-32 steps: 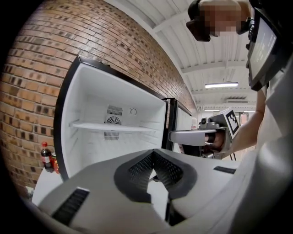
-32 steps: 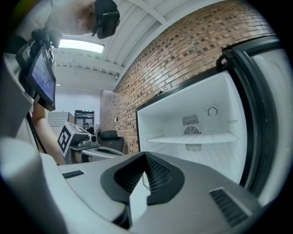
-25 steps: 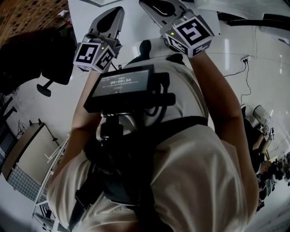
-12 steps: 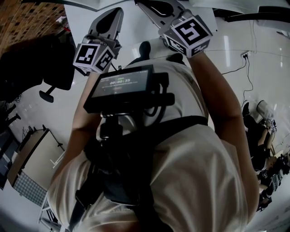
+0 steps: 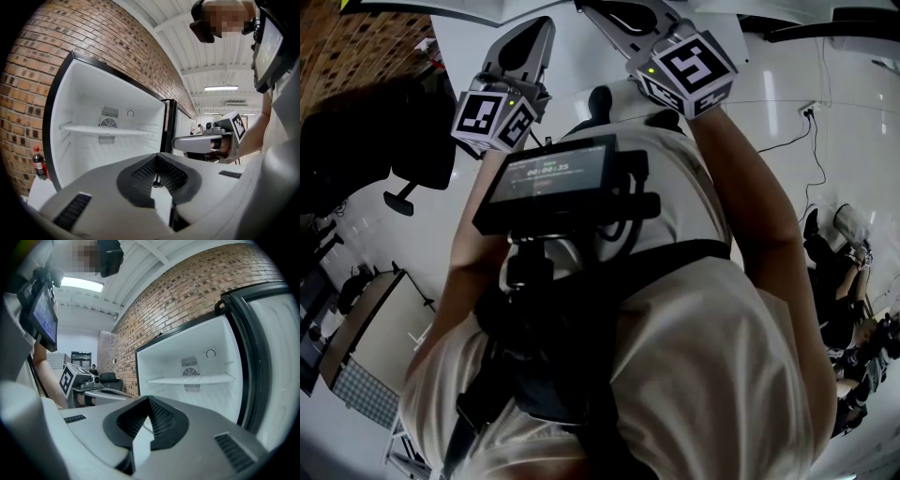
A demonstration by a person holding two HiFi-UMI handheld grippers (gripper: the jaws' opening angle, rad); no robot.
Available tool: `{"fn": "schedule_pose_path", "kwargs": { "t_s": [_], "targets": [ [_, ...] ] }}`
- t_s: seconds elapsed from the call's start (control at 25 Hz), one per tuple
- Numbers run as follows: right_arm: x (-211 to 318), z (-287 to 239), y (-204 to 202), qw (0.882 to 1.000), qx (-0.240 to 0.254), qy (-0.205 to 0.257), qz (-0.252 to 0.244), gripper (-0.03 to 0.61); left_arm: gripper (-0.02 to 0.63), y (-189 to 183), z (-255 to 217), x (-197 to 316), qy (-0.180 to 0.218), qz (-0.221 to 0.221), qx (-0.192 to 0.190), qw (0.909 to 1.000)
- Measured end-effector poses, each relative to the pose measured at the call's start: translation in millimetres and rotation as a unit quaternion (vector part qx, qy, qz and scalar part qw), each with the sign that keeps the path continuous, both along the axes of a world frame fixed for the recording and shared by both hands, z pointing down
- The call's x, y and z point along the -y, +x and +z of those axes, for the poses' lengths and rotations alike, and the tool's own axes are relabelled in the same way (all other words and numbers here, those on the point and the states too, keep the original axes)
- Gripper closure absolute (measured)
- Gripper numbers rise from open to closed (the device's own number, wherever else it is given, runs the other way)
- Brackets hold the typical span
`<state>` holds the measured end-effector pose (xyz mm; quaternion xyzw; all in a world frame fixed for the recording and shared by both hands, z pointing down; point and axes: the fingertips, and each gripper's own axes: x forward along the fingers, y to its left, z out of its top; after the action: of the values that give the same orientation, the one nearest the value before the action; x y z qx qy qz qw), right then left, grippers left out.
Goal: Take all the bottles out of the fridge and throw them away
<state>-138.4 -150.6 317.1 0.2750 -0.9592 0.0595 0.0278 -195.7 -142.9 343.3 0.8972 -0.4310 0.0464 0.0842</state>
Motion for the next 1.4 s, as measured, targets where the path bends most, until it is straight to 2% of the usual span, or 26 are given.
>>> {"fn": "schedule_pose_path", "kwargs": {
  "t_s": [0.6, 1.4],
  "targets": [
    [1.2, -2.7, 4.6, 1.0, -0.006, 0.018, 0.007, 0.578, 0.611, 3.1, -0.4, 0.4, 0.002, 0.006, 0.006, 1.0],
    [2.3, -3.3, 6.5, 1.0, 0.005, 0.01, 0.013, 0.578, 0.611, 5.0, 0.8, 0.8, 0.006, 0.016, 0.021, 0.9996]
  ]
}}
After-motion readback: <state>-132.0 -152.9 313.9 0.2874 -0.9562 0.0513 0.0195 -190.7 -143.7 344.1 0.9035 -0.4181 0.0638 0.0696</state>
